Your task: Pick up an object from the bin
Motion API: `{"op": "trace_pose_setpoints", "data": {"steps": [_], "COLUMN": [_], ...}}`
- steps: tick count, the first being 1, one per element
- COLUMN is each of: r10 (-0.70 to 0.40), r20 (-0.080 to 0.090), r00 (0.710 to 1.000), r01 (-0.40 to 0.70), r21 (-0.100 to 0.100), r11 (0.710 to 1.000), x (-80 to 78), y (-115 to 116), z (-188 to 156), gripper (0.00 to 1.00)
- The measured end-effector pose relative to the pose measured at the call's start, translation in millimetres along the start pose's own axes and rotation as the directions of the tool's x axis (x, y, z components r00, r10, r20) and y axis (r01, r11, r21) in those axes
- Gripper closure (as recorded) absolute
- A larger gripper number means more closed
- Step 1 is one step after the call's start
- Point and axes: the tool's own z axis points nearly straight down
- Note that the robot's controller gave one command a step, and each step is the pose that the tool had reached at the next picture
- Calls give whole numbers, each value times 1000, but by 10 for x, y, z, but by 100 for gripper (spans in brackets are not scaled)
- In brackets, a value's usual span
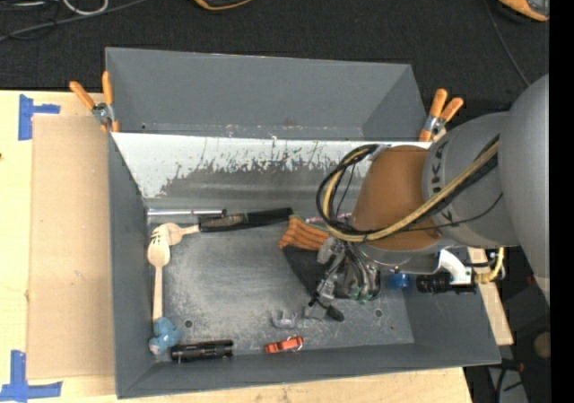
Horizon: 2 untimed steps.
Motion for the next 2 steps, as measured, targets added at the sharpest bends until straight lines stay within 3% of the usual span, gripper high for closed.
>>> {"op": "trace_pose_setpoints", "data": {"steps": [1, 2], "r10": [-134, -69], "r20": [0, 3], "r00": [991, 998], "r01": [134, 69], "r21": [0, -1], "r11": [991, 998], "x": [-93, -42], "y": [-23, -1], "z": [9, -6], "gripper": [0, 100]}}
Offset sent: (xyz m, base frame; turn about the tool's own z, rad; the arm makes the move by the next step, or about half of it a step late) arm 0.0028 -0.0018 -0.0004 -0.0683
